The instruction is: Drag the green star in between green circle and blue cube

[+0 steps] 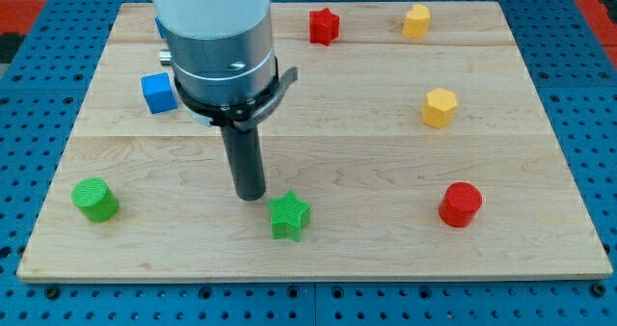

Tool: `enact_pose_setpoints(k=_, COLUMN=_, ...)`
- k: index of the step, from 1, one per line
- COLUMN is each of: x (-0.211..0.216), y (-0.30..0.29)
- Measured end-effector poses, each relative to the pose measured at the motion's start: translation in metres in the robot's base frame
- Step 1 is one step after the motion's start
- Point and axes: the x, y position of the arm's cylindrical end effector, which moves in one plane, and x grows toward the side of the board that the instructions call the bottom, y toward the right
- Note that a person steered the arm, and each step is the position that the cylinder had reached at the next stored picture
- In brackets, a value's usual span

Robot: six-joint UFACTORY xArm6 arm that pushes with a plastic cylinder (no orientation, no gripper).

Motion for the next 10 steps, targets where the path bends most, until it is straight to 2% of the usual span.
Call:
enact_pose_setpoints(k=1, x=-0.017, y=0.005)
enact_pose_setpoints(k=2, x=-0.055, y=0.028)
enact_pose_setpoints(k=3, x=-0.050, y=0.111)
enact_pose_setpoints(k=4, x=0.006, y=0.139)
enact_pose_setpoints(k=5, x=0.049, y=0.124)
enact_pose_setpoints(k=6, x=0.061, y=0.114)
enact_pose_setpoints(k=7, x=0.019, y=0.043)
enact_pose_setpoints(k=8, x=0.000, y=0.008)
enact_pose_setpoints(k=9, x=0.021, y=0.060)
enact_pose_setpoints(k=10, x=0.047, y=0.045)
